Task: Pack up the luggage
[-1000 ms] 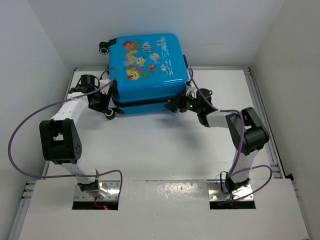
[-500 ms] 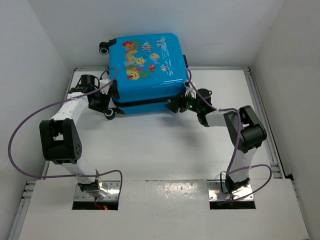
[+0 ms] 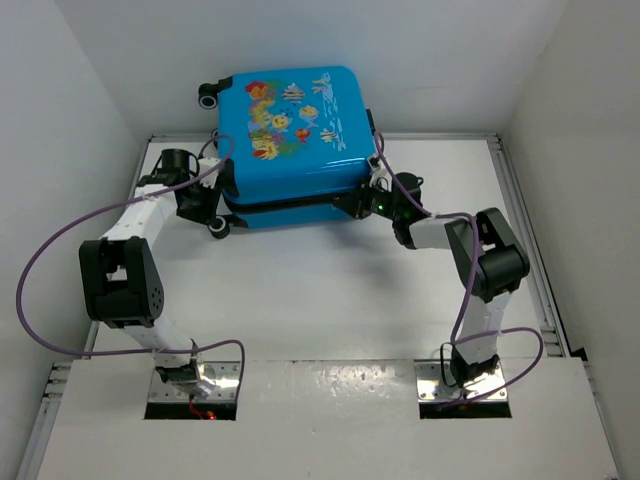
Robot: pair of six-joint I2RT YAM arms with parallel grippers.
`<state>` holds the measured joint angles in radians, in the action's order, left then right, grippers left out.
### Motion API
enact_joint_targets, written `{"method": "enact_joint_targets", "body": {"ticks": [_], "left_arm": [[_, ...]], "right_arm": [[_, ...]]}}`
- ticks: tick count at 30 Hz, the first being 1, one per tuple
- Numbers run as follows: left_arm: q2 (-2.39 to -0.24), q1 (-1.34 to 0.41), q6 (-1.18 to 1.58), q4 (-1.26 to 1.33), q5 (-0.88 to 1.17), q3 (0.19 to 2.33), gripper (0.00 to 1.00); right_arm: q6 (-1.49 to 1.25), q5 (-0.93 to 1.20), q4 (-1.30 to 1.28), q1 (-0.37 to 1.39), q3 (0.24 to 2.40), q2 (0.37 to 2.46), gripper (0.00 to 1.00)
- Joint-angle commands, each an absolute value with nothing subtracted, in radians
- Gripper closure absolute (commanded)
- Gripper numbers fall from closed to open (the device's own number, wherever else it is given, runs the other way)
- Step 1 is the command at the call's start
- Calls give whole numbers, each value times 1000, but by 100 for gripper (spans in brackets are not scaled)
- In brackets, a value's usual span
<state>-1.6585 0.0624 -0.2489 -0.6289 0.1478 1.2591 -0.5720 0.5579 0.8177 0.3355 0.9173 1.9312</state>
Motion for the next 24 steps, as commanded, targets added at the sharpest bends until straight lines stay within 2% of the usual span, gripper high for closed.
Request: {"method": "enact_joint_targets", "body": {"ticks": [1,6,13,24], "left_arm": [[-1740,5,-156,-669,115,1220,100],[-1721,5,-156,-669,95,1210,100],[-1692,5,-135,-669,86,1187,100],[-1703,24,-98,-669,35,1184,100]], "right_arm": [[-598,565,950,380,1008,1939,100],[-563,507,901,382,973,1885,100],[-391,162,622,414,943,1795,100],[-342,-26,466,397,897,1709,100]]}}
